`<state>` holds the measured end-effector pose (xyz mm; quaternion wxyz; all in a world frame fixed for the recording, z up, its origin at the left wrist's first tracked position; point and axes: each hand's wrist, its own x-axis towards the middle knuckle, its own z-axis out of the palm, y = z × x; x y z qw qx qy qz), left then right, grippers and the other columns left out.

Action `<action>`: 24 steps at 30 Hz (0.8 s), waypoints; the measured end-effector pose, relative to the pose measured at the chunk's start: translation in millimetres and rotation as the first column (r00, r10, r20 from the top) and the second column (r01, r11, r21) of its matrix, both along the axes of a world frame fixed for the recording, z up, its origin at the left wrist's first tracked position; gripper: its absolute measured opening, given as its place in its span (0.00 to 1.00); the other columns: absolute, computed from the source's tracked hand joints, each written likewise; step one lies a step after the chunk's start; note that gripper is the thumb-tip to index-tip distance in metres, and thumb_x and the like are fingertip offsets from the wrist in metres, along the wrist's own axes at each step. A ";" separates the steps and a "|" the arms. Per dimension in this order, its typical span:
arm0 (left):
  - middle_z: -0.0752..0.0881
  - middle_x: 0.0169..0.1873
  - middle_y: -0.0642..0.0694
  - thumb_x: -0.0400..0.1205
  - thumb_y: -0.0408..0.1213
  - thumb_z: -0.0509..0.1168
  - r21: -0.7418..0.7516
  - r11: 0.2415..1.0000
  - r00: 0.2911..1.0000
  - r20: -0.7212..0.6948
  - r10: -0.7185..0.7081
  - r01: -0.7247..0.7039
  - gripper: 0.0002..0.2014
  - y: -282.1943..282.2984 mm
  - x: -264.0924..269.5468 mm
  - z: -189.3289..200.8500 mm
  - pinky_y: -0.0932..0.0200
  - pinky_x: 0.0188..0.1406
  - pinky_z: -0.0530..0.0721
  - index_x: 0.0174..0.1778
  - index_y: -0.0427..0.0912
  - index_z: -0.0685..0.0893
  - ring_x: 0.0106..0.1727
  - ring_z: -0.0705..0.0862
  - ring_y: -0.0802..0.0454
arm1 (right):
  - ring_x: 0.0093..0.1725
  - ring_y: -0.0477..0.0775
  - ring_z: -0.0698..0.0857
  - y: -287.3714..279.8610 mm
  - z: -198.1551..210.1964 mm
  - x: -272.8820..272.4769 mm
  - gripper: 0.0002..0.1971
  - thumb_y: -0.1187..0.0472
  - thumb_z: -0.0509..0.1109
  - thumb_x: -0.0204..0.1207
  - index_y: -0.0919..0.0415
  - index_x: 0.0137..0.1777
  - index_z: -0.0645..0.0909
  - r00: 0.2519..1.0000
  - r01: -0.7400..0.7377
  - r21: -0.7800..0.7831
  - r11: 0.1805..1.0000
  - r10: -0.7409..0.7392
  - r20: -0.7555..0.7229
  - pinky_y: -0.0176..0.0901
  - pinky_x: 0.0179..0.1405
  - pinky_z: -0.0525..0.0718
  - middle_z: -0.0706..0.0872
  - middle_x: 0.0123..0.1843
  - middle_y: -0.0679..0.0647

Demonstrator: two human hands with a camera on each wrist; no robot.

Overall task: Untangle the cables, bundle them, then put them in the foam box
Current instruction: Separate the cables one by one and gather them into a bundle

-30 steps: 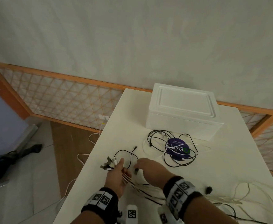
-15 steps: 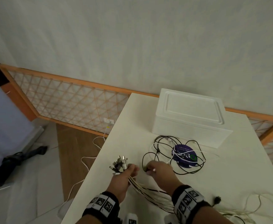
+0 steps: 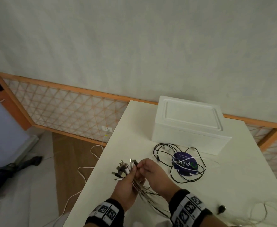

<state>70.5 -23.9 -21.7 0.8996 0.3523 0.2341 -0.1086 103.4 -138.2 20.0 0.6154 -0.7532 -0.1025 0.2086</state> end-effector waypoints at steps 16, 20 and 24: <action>0.86 0.36 0.37 0.87 0.43 0.56 -0.011 0.988 0.978 -0.143 0.150 -0.153 0.16 -9.6 7.3 6.9 0.48 0.40 0.82 0.37 0.39 0.78 0.36 0.84 0.44 | 0.40 0.43 0.86 -20.3 7.6 1.1 0.06 0.48 0.66 0.76 0.48 0.43 0.75 0.987 -0.060 -0.631 0.774 0.140 0.078 0.44 0.51 0.82 0.85 0.34 0.39; 0.69 0.18 0.49 0.88 0.44 0.55 -0.034 0.958 0.939 -0.208 0.273 -0.286 0.17 3.3 12.1 0.2 0.53 0.33 0.79 0.33 0.43 0.71 0.21 0.72 0.52 | 0.49 0.47 0.84 -52.2 9.3 -0.8 0.12 0.43 0.67 0.75 0.48 0.47 0.86 0.963 -0.125 -0.756 0.642 0.263 0.064 0.44 0.55 0.80 0.83 0.41 0.42; 0.63 0.15 0.52 0.88 0.46 0.56 0.007 0.942 0.911 -0.250 0.328 -0.337 0.18 15.6 19.3 -3.8 0.65 0.15 0.68 0.32 0.44 0.69 0.14 0.61 0.56 | 0.39 0.37 0.83 -101.7 14.7 -8.8 0.08 0.46 0.71 0.74 0.48 0.44 0.89 0.987 -0.090 -0.727 0.681 0.160 0.028 0.32 0.44 0.79 0.86 0.37 0.41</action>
